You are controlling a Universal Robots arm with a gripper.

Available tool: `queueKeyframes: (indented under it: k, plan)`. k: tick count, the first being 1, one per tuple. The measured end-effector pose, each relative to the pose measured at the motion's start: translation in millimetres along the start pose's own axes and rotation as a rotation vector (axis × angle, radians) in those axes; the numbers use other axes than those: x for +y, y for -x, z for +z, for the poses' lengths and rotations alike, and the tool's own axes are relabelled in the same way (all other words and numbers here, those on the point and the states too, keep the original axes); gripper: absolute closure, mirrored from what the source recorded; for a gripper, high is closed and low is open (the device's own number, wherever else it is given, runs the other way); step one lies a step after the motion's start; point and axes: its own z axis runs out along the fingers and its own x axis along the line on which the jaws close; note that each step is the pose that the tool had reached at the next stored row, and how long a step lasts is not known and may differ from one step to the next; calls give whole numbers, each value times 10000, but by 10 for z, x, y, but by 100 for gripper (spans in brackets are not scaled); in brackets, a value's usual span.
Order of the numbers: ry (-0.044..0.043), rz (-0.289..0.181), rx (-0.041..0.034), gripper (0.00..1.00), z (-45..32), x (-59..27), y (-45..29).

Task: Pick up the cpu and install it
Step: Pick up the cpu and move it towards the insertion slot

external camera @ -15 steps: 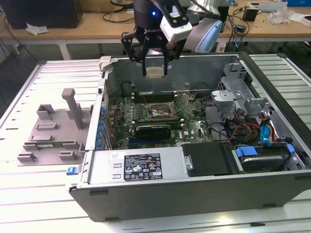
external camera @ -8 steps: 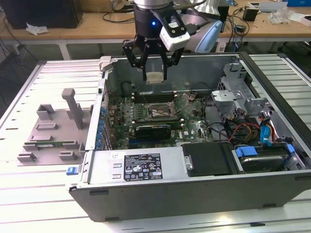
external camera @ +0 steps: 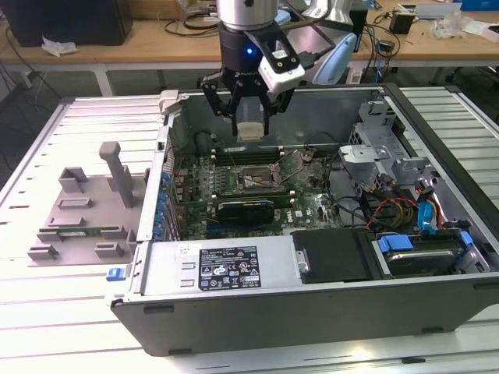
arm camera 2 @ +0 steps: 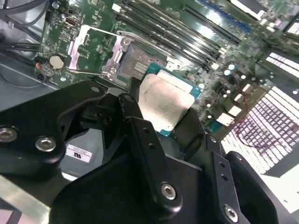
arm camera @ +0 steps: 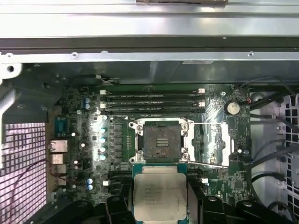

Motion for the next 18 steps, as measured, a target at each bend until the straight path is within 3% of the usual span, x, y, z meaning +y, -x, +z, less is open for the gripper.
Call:
queueKeyframes:
  k: [3,11,16,18]
  plan:
    - [1,-23,1,45,77,19,34]
    - [6,-155,2,45,269,103,32]
    - [11,-290,5,45,401,200,36]
    - [10,-347,8,45,482,210,34]
